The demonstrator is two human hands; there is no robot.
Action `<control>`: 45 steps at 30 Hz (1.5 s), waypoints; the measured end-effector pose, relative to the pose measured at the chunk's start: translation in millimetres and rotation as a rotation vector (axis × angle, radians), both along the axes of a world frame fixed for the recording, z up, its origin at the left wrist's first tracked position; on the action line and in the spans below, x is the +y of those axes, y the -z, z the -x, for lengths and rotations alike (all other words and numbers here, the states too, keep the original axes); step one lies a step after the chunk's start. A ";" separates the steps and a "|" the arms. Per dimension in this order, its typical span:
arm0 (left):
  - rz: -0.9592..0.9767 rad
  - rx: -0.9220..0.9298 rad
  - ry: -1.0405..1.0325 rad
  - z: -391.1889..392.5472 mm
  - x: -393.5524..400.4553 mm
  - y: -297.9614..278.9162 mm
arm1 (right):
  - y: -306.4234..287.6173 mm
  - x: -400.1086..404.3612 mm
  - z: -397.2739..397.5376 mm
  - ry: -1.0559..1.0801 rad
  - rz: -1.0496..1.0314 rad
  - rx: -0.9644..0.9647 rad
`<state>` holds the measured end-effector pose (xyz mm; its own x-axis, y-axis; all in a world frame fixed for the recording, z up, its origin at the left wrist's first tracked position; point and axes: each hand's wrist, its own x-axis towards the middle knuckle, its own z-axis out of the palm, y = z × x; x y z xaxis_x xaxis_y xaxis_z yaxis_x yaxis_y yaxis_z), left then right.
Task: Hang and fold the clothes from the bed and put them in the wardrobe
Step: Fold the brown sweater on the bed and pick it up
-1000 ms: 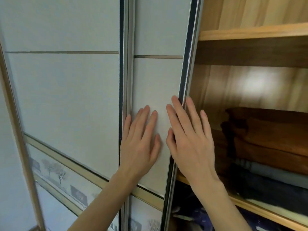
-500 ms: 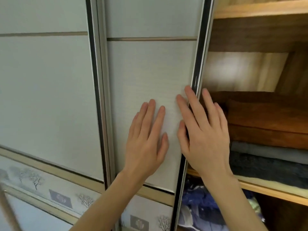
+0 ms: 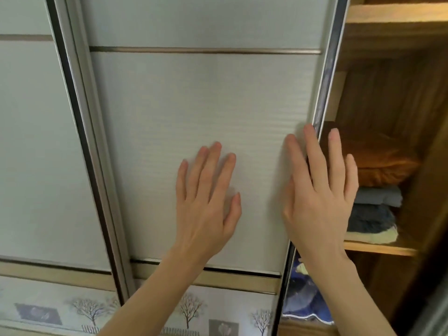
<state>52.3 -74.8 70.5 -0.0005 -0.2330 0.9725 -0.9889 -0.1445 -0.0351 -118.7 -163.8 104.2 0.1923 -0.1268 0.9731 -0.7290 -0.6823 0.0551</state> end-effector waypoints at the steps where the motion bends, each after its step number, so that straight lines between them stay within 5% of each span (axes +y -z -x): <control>1: 0.023 0.036 -0.033 -1.7 -1.0 2.2 | -0.3 -1.1 4.5 -0.014 -0.007 -0.040; 4: 0.037 0.095 -0.105 -4.8 -7.1 9.2 | -0.8 2.5 7.4 -0.128 0.004 -0.141; 8: 0.013 0.046 -0.058 5.5 -15.9 12.9 | 7.3 13.3 -10.2 -0.247 -0.069 0.039; 19: 0.015 0.006 -0.053 30.7 -30.8 17.8 | 19.8 -28.3 19.7 -0.034 -0.093 0.029; 45: 0.022 -0.022 -0.084 108.9 -77.9 20.9 | 24.8 -86.3 112.6 -0.018 -0.060 -0.060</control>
